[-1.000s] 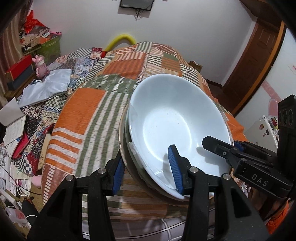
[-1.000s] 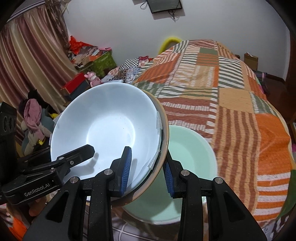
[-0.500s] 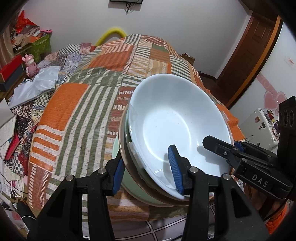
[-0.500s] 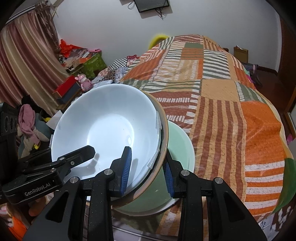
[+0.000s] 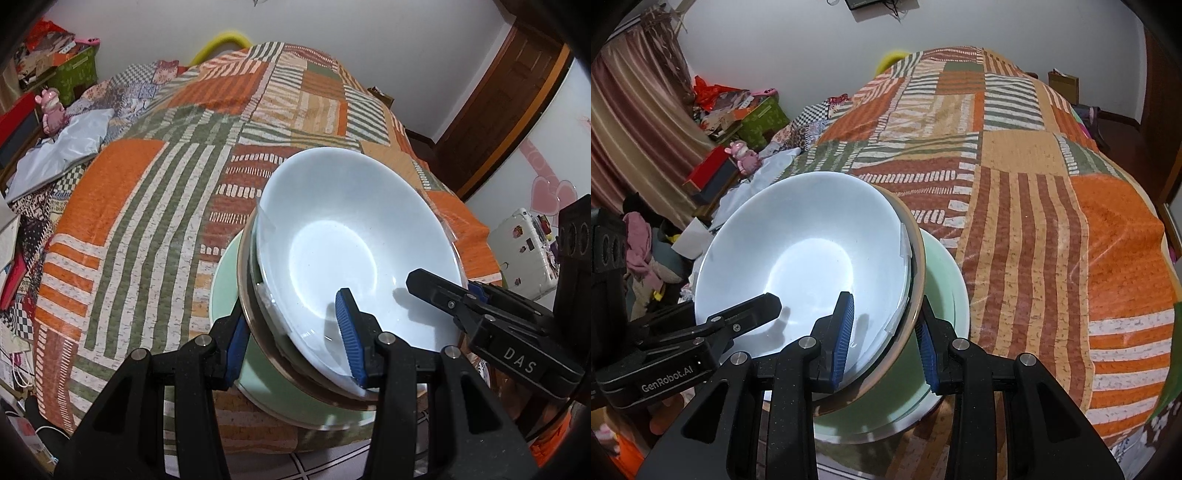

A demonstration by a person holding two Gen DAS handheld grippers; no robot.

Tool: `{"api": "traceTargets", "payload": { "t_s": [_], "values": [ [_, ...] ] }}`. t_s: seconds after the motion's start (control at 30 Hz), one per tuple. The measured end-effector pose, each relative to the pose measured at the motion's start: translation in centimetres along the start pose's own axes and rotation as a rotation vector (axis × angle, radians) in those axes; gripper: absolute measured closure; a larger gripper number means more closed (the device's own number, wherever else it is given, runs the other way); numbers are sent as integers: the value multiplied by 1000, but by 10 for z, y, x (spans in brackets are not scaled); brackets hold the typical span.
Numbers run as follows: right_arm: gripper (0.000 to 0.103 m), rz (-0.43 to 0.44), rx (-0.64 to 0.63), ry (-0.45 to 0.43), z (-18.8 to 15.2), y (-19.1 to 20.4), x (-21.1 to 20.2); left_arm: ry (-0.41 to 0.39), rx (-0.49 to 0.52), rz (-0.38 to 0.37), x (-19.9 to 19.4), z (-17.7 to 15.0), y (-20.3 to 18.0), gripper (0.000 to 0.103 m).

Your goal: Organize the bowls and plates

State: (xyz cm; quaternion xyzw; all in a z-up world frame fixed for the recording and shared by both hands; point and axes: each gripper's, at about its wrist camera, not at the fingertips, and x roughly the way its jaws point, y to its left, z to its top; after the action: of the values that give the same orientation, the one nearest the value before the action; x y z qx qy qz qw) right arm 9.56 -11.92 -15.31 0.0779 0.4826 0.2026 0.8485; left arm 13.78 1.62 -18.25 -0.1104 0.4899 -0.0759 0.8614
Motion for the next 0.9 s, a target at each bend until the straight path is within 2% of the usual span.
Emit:
{"api": "traceTargets", "payload": {
  "t_s": [0.3, 0.4, 0.7, 0.9],
  "values": [
    [72, 28, 1, 7, -1, -4, 1, 10, -28, -19, 7, 2, 5, 57],
    [72, 6, -14, -27, -2, -5, -8, 11, -22, -24, 6, 1, 6, 57],
    [69, -13, -30, -119, 3, -1, -47, -148, 73, 68, -40, -1, -4, 50],
    [69, -12, -102, -255, 6, 23, -93, -295, 109, 70, -88, -1, -16, 50]
  ]
}}
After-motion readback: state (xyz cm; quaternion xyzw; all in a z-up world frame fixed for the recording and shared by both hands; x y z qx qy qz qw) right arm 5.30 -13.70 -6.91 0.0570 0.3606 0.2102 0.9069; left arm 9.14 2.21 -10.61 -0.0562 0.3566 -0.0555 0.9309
